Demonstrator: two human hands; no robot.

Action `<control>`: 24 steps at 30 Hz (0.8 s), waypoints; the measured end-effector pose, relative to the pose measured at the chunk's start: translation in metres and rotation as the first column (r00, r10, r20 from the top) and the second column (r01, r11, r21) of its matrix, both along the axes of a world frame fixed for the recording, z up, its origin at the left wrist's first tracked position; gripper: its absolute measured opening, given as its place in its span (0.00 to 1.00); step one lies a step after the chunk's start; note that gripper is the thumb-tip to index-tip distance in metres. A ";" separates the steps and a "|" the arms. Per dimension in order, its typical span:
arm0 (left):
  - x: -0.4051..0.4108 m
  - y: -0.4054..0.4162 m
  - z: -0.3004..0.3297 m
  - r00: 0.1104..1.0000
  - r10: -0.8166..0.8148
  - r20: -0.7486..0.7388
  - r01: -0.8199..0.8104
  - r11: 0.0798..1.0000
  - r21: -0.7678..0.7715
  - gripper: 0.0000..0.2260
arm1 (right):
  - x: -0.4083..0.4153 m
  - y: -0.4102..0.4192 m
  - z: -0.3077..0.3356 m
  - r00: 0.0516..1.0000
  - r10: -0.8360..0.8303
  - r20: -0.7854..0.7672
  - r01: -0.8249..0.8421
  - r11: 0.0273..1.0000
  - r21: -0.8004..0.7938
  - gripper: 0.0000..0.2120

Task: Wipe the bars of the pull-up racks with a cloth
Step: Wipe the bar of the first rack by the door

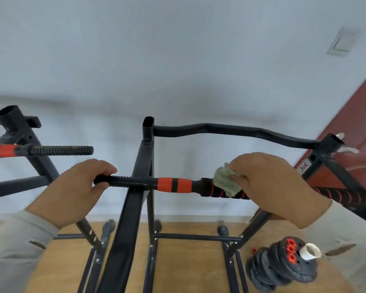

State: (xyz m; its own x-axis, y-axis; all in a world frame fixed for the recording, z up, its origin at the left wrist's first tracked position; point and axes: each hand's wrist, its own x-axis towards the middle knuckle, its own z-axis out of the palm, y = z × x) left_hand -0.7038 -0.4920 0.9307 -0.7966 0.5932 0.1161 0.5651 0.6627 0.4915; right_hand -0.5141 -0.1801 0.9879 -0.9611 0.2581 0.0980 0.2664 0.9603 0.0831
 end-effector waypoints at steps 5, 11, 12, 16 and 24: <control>0.023 0.022 0.025 0.996 -0.012 -0.086 0.012 1.000 -0.005 0.16 | 0.027 0.015 -0.014 0.976 -0.082 -0.202 0.012 0.946 -0.324 0.12; 0.071 0.062 0.048 0.994 -0.085 -0.072 0.093 0.989 0.119 0.13 | 0.041 0.000 -0.025 0.956 -0.006 -0.293 -0.162 0.820 -0.548 0.16; 0.080 0.067 0.049 0.994 -0.092 -0.059 0.098 0.990 0.106 0.16 | 0.044 -0.001 -0.026 0.950 0.009 -0.312 -0.198 0.792 -0.578 0.16; 0.150 0.105 0.082 0.998 -0.053 0.041 0.048 0.992 0.119 0.16 | 0.054 -0.005 -0.028 0.940 -0.017 -0.342 -0.268 0.584 -0.766 0.17; 0.233 0.112 0.055 0.975 0.194 0.111 -0.217 0.938 0.270 0.16 | 0.068 -0.030 -0.038 0.982 0.047 -0.185 -0.184 -0.016 -0.983 0.16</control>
State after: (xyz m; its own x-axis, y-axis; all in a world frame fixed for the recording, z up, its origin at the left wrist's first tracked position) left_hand -0.4703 -0.3803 0.9860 -0.9115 0.3686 0.1825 0.3811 0.5902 0.7116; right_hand -0.4459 -0.2106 0.9495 -0.9959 0.0491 -0.0766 0.0804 0.0803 -0.9935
